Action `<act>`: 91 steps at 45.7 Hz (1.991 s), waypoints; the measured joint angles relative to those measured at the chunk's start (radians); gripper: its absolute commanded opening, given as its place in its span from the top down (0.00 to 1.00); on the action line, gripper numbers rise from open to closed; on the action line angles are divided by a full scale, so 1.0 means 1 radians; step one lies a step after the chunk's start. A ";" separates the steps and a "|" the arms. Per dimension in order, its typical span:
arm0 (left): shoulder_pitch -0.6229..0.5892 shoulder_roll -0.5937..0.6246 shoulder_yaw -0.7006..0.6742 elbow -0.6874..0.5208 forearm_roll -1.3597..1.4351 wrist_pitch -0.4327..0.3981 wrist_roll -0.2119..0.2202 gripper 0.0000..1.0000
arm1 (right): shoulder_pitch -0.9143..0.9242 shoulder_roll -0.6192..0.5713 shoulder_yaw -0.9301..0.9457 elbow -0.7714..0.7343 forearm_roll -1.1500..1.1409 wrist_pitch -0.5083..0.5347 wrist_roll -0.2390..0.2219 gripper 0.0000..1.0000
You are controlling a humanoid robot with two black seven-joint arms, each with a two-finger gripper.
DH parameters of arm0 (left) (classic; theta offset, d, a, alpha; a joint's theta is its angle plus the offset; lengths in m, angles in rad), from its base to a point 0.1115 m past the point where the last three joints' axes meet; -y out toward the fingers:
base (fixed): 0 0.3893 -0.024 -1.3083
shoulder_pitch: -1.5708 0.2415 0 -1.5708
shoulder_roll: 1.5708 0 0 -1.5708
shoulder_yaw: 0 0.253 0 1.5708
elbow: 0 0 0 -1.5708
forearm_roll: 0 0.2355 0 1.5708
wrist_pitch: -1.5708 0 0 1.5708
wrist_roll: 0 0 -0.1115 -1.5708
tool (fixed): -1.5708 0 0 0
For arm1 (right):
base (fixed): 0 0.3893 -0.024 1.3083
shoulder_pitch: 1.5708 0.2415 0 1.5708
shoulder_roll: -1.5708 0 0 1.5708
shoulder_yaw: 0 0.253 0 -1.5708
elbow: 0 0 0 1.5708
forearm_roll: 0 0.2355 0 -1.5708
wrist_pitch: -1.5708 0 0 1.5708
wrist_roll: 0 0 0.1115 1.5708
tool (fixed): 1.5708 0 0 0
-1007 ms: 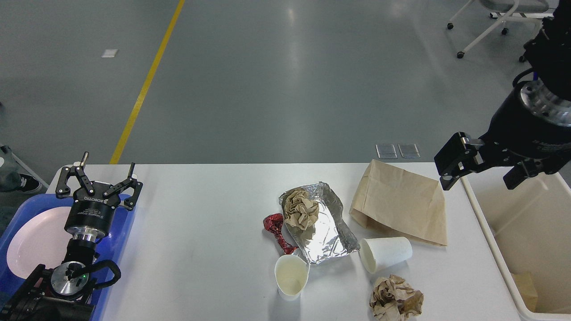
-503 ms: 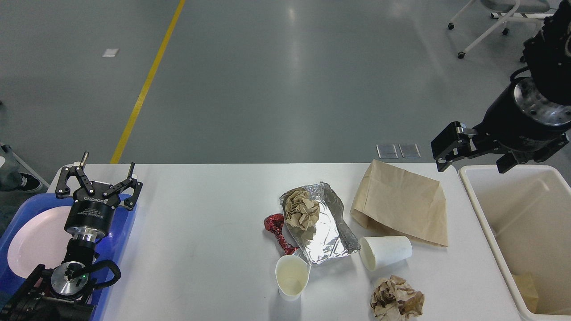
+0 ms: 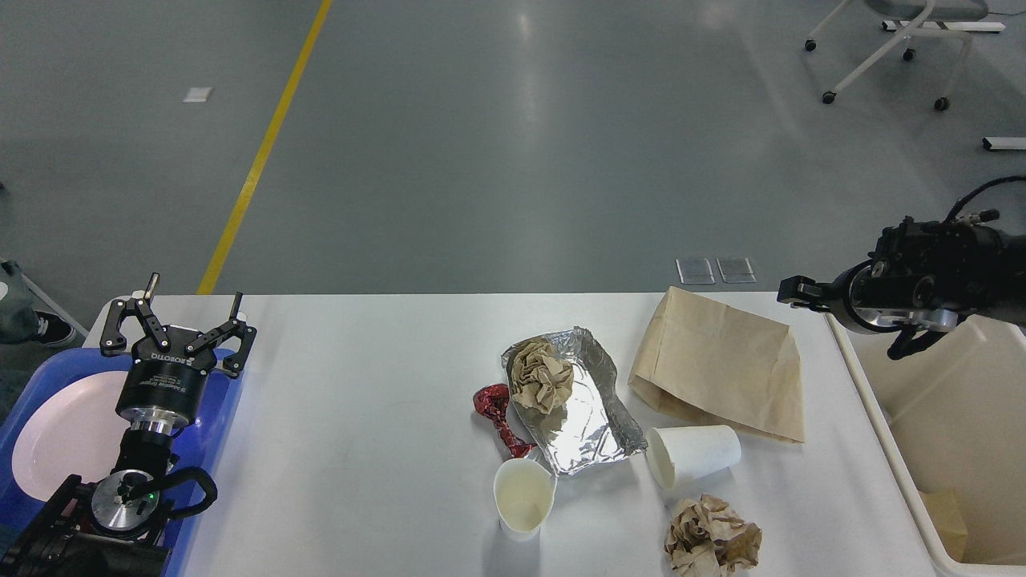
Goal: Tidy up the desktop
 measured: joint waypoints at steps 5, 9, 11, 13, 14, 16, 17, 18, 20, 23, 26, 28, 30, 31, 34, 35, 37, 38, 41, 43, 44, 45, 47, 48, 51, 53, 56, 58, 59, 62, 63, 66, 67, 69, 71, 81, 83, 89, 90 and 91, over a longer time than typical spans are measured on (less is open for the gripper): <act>0.000 0.000 0.000 0.000 0.000 0.000 0.000 0.04 | -0.158 0.006 0.079 -0.190 0.004 -0.008 0.074 0.00; 0.000 0.000 0.000 0.000 0.000 0.000 0.000 0.04 | -0.256 0.010 0.134 -0.295 0.004 -0.008 0.195 0.00; 0.000 0.000 0.000 0.000 0.000 0.000 0.000 0.04 | -0.287 0.013 0.144 -0.330 0.003 -0.007 0.238 0.00; 0.000 0.000 0.000 0.000 0.000 0.000 0.000 0.04 | -0.320 0.021 0.149 -0.366 -0.001 -0.007 0.268 0.00; 0.000 0.000 0.000 0.000 0.000 0.000 0.000 0.04 | -0.335 0.026 0.150 -0.382 -0.003 -0.008 0.275 0.00; 0.000 0.000 0.000 0.000 0.000 0.000 0.000 0.04 | -0.369 0.039 0.151 -0.424 -0.007 -0.010 0.285 0.00; 0.000 0.000 0.000 0.000 0.000 0.000 0.000 0.04 | -0.384 0.046 0.152 -0.444 -0.008 -0.011 0.287 0.00; 0.000 0.000 0.000 0.000 0.000 0.000 0.000 0.04 | -0.398 0.051 0.153 -0.462 -0.009 -0.012 0.289 0.00; 0.000 0.000 0.000 0.000 0.000 0.000 0.000 0.04 | -0.424 0.061 0.156 -0.496 -0.011 -0.012 0.291 0.00; 0.000 0.000 0.000 0.000 0.000 0.000 0.000 0.04 | -0.445 0.066 0.160 -0.520 -0.012 -0.013 0.292 0.00; 0.000 0.000 0.000 0.000 0.001 0.000 0.000 0.04 | -0.453 0.067 0.163 -0.528 -0.009 -0.013 0.295 0.00; 0.000 0.000 0.000 0.000 0.001 0.000 0.000 0.04 | -0.455 0.068 0.164 -0.529 -0.005 -0.013 0.297 0.00; 0.000 0.000 0.000 0.000 0.001 0.000 0.000 0.04 | -0.457 0.068 0.165 -0.529 -0.001 -0.012 0.298 0.00; 0.000 0.000 0.000 0.000 0.001 0.000 0.000 0.04 | -0.458 0.069 0.166 -0.529 0.000 -0.011 0.298 0.00; 0.000 0.000 0.000 0.000 0.001 0.000 0.000 0.04 | -0.463 0.071 0.168 -0.529 0.003 -0.008 0.299 0.00; 0.000 0.000 0.000 0.000 0.001 0.000 0.000 0.04 | -0.464 0.072 0.168 -0.529 0.003 -0.007 0.299 0.00; 0.000 0.000 0.000 0.000 0.001 0.000 0.000 0.04 | -0.470 0.078 0.171 -0.529 0.005 -0.005 0.299 0.00; 0.000 0.000 0.000 0.000 0.001 0.000 0.000 0.04 | -0.474 0.082 0.173 -0.529 0.005 -0.005 0.299 0.00; 0.000 0.000 0.000 0.000 0.001 0.000 0.000 0.04 | -0.491 0.095 0.189 -0.528 0.005 -0.006 0.299 0.00; 0.000 0.000 0.000 0.000 0.001 0.000 0.000 0.04 | -0.501 0.101 0.205 -0.528 0.005 -0.006 0.298 0.00; 0.000 0.000 0.000 0.000 0.001 0.000 0.000 0.04 | -0.504 0.102 0.212 -0.528 0.005 -0.007 0.298 0.00; 0.000 0.000 0.000 0.000 0.001 0.000 0.000 0.04 | -0.507 0.103 0.217 -0.528 0.005 -0.008 0.298 0.00; 0.000 0.000 0.000 0.000 0.001 0.000 0.000 0.04 | -0.513 0.105 0.226 -0.528 0.004 -0.009 0.298 0.00; 0.000 0.000 0.000 0.000 0.001 0.000 0.000 0.04 | -0.515 0.105 0.228 -0.528 0.004 -0.009 0.298 0.00; 0.000 0.000 0.000 0.000 0.001 0.000 0.000 0.04 | -0.519 0.106 0.231 -0.528 0.004 -0.011 0.297 0.00; 0.000 0.000 0.000 0.000 0.001 0.000 0.000 0.04 | -0.522 0.106 0.231 -0.528 0.003 -0.012 0.296 0.00; 0.000 0.000 0.000 0.000 0.001 0.000 0.000 0.04 | -0.537 0.107 0.229 -0.532 -0.001 -0.016 0.294 0.00; 0.000 0.000 0.000 0.000 0.001 0.000 0.000 0.04 | -0.550 0.109 0.227 -0.535 -0.006 -0.019 0.293 0.00; 0.000 0.000 0.000 0.000 0.001 0.000 0.000 0.04 | -0.557 0.110 0.227 -0.536 -0.008 -0.024 0.293 0.00; 0.000 0.000 0.000 0.000 0.001 0.000 0.000 0.04 | -0.578 0.112 0.225 -0.536 -0.013 -0.040 0.293 0.00; 0.000 0.000 0.000 0.000 0.001 0.000 0.000 0.04 | -0.581 0.113 0.224 -0.537 -0.014 -0.045 0.293 0.00; 0.000 0.000 0.000 0.000 0.001 0.000 0.000 0.04 | -0.593 0.125 0.220 -0.539 -0.024 -0.056 0.292 0.00; 0.000 0.000 0.000 0.000 0.001 0.000 0.000 0.04 | -0.597 0.132 0.219 -0.540 -0.029 -0.059 0.292 0.00; 0.000 0.000 0.000 0.000 0.001 0.000 0.000 0.04 | -0.607 0.148 0.217 -0.540 -0.041 -0.064 0.292 0.00; 0.000 0.000 0.000 0.000 0.001 0.000 0.000 0.04 | -0.614 0.158 0.217 -0.541 -0.050 -0.068 0.292 0.00; 0.000 0.000 0.000 0.000 0.001 0.000 0.000 0.04 | -0.623 0.172 0.221 -0.540 -0.059 -0.073 0.291 0.69; 0.000 0.000 0.000 0.000 0.001 0.000 0.000 0.04 | -0.624 0.172 0.222 -0.538 -0.062 -0.073 0.291 1.00; 0.000 0.000 0.000 0.000 0.001 0.000 0.000 0.04 | -0.625 0.166 0.225 -0.530 -0.086 -0.066 0.280 1.00; 0.000 0.000 0.000 0.000 0.001 0.000 0.000 0.04 | -0.625 0.164 0.226 -0.529 -0.087 -0.065 0.275 1.00; 0.000 0.000 0.000 0.000 0.001 0.000 0.000 0.04 | -0.625 0.164 0.228 -0.529 -0.087 -0.065 0.271 1.00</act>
